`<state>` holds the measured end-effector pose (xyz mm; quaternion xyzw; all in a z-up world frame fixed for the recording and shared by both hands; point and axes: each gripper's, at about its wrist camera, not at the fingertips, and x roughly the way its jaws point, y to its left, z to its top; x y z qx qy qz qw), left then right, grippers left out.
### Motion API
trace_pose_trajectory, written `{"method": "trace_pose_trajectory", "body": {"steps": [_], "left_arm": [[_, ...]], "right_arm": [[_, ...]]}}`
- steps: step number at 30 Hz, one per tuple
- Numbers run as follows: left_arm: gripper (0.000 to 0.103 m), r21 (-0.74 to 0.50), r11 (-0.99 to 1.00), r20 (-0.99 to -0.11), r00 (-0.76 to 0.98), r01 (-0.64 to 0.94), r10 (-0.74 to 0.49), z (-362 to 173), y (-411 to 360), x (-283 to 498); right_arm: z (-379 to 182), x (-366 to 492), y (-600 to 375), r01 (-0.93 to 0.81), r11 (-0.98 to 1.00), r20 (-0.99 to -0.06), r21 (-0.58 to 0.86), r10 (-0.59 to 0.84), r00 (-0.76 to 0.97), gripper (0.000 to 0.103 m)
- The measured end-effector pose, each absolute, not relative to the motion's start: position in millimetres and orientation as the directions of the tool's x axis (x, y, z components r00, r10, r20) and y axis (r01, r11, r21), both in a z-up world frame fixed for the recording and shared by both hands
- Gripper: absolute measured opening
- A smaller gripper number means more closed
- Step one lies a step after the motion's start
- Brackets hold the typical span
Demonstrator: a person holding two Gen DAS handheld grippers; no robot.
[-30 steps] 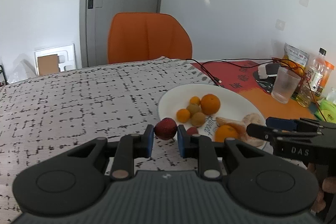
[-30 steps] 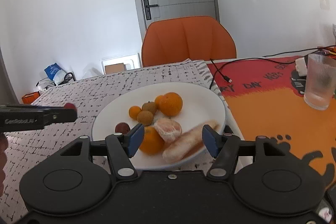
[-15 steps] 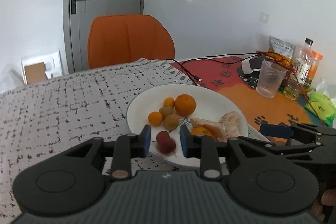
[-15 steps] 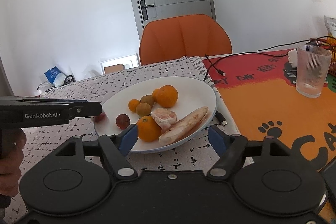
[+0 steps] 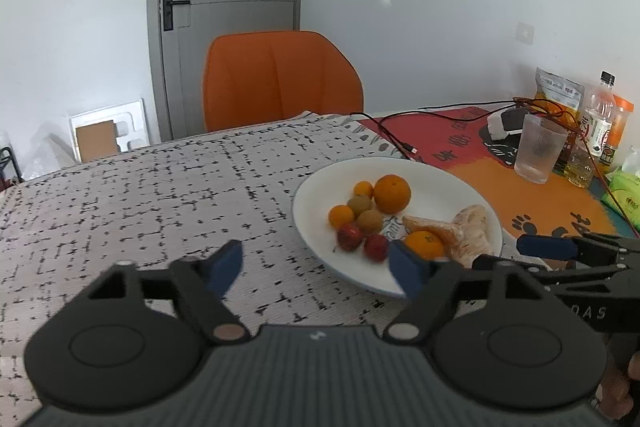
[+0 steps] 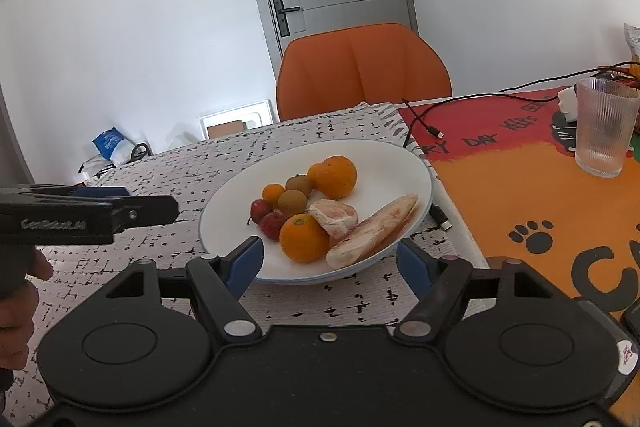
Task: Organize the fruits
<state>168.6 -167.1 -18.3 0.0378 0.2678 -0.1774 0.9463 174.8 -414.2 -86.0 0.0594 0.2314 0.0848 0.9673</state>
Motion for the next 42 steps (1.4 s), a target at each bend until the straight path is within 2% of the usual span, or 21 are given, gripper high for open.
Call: {"method": "trace_pose_trajectory", "body": {"steps": [8,16,21,42], "left_arm": [[0.088,-0.022,0.950,-0.542,0.795,0.312,-0.274,-19,-147,160],[0.093,-0.037,0.970,-0.542,0.811,0.240,-0.221,-15,-120,151],[0.103,-0.058,0.976,-0.529,0.823,0.208,-0.207,-13,-102,143],[0.103,-0.125,0.984,-0.496,0.851,0.126,-0.172,0,-46,104]], "right_arm": [[-84,172,-406,-0.148,0.976,-0.437,0.160,0.204,0.876,0.080],[-80,169,-391,-0.170,0.972,-0.434,0.164,0.226,0.872,0.103],[-78,170,-382,-0.178,0.968,-0.441,0.175,0.238,0.865,0.103],[-66,150,-348,-0.237,0.959,-0.419,0.153,0.280,0.864,0.103]]}}
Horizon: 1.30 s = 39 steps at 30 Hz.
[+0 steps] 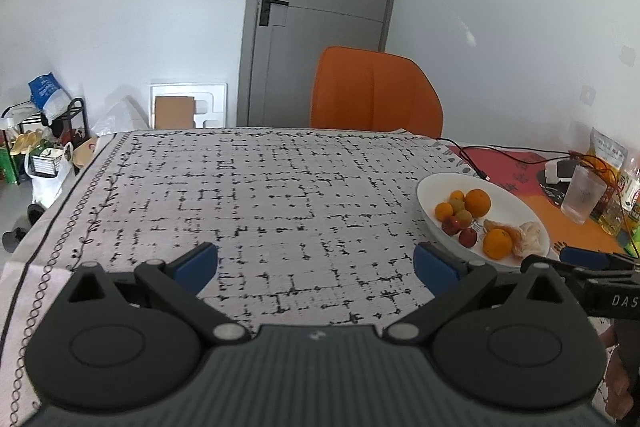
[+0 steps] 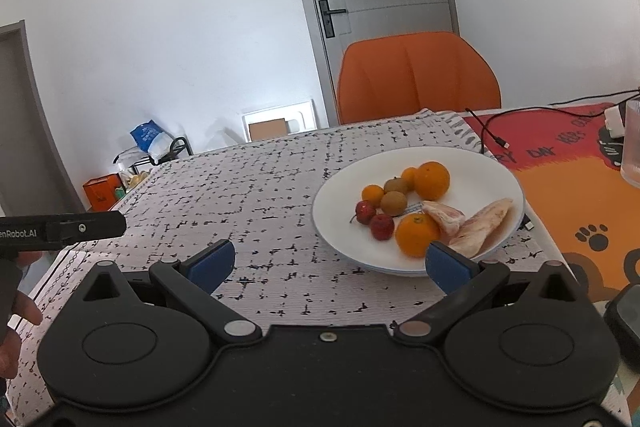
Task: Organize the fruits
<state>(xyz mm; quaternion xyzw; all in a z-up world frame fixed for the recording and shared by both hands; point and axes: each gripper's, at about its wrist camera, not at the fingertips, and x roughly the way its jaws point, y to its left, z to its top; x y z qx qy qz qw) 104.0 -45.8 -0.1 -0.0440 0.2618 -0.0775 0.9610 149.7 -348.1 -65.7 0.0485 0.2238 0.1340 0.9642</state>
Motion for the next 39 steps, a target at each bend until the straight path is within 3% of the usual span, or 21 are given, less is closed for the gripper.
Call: {"method": "trace_pose_trajectory", "body": {"steps": [21,39], "left_arm": [[0.103,-0.130,0.989,-0.457,0.882,0.066,-0.119,14,-13,53],[0.103,-0.103,0.994,-0.486,0.874,-0.019,-0.034,15,8,15]], "right_arm": [[-52,124,-333,-0.270,0.945,-0.427,0.184,0.325,0.844,0.103],[-46,89,-326,-0.309,0.936,-0.430,0.171,0.353,0.831,0.103]]}}
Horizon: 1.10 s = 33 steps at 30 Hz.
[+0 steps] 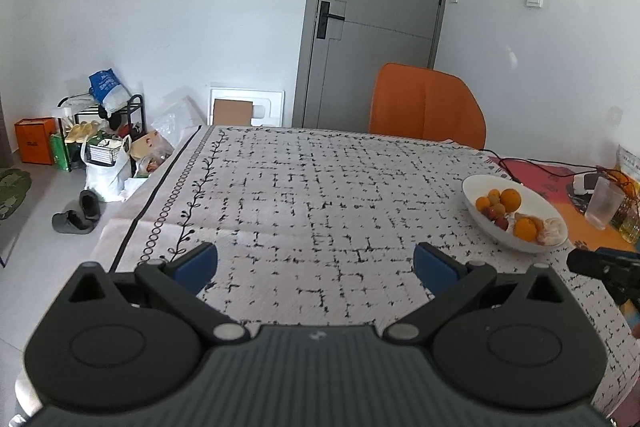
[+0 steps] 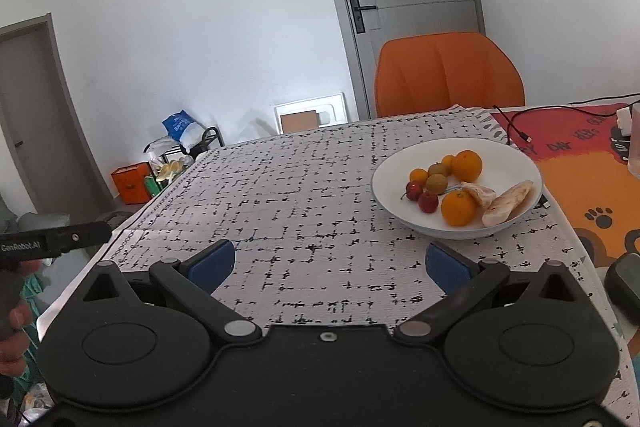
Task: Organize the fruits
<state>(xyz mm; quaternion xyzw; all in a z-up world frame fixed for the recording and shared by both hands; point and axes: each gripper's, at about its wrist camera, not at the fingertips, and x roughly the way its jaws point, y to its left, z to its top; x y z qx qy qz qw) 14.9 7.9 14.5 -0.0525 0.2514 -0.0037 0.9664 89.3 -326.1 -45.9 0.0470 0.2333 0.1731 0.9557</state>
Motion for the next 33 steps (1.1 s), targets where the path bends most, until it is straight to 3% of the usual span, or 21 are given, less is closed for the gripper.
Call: {"method": "trace_pose_trajectory", "body": {"steps": [33], "left_arm": [[0.103,-0.076,0.997,-0.492,0.870,0.002,-0.039,14.7,1.0,10.7]], "right_arm": [[-47.1,87.1,-321.1,-0.320,0.934,-0.424,0.157,0.357,0.833,0.103]]}}
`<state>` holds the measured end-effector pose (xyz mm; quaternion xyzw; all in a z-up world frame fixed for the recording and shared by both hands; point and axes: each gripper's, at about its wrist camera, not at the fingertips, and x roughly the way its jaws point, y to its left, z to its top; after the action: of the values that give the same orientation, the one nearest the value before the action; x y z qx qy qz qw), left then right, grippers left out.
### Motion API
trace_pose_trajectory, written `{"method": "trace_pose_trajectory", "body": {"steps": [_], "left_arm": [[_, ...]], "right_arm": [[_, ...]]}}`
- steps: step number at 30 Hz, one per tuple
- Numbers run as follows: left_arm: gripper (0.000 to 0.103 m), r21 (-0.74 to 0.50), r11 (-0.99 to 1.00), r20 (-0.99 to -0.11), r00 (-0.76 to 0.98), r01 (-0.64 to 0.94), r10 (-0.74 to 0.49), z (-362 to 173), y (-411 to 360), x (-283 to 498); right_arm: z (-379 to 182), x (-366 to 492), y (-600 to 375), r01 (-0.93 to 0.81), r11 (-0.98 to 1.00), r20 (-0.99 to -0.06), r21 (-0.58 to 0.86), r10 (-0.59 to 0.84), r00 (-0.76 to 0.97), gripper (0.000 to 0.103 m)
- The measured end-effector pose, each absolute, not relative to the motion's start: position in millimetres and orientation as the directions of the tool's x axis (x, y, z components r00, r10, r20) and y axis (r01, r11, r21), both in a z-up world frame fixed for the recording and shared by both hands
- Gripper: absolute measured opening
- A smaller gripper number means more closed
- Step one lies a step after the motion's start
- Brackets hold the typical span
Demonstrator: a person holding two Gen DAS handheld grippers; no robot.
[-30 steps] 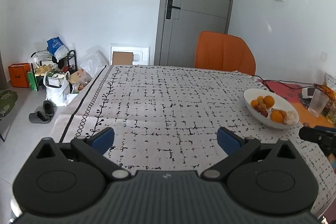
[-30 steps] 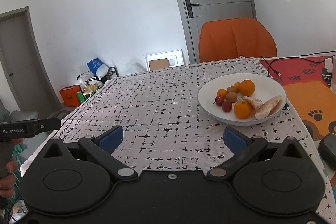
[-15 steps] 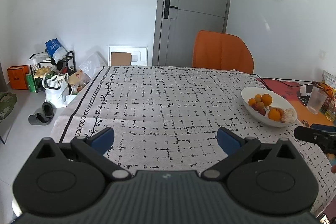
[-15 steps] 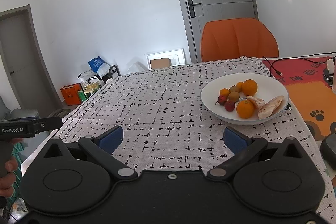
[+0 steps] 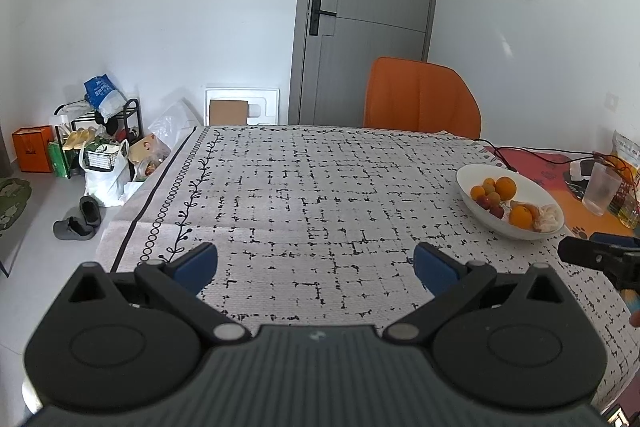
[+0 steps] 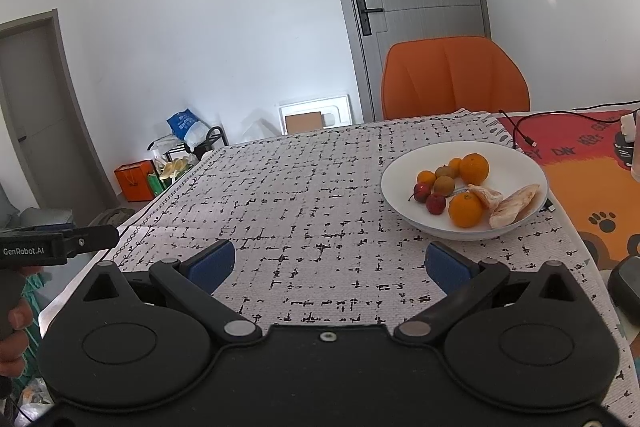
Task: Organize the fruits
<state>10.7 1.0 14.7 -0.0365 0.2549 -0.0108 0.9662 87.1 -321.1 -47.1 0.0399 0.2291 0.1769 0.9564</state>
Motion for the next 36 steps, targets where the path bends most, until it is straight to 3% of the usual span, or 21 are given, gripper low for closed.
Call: {"method": "trace_pose_trajectory", "body": {"steps": [36], "left_arm": [[0.103,-0.089,0.996,-0.494,0.867,0.024,-0.065,13.8,-0.9,11.6]], "right_arm": [[-46.9,88.6,-323.1,-0.296,0.945,-0.428,0.140,0.328,0.842,0.103]]}}
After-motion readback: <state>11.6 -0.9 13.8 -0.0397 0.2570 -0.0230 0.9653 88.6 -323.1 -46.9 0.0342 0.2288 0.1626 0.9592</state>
